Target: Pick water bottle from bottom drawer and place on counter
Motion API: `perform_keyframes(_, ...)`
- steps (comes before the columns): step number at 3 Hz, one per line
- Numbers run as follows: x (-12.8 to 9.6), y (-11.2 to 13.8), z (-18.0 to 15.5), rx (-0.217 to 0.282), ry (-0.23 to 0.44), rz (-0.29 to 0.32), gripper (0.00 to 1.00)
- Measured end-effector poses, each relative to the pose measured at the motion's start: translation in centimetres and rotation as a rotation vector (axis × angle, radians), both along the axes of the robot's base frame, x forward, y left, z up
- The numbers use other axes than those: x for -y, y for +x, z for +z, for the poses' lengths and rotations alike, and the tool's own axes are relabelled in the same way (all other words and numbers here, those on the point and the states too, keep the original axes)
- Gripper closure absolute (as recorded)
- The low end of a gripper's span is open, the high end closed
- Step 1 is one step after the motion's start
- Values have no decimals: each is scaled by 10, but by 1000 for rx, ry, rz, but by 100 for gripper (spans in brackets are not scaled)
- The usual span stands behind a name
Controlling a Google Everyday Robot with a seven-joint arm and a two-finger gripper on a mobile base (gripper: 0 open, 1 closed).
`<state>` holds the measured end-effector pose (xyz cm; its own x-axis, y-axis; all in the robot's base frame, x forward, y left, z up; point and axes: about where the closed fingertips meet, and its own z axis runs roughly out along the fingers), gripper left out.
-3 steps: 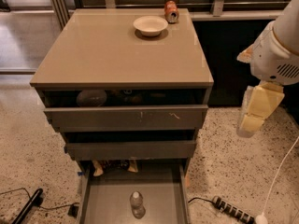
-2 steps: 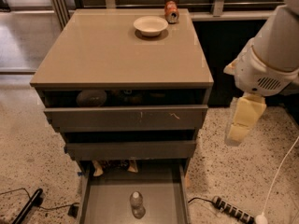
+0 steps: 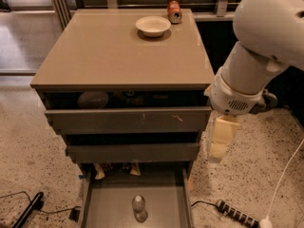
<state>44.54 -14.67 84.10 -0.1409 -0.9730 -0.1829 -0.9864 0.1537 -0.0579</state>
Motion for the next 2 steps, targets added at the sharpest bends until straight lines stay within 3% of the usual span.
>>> perform_keyframes(1,-19,-11,-54,-86,-38,45,0)
perform_keyframes(2,-22,-10,-60,-98,-34,51,0)
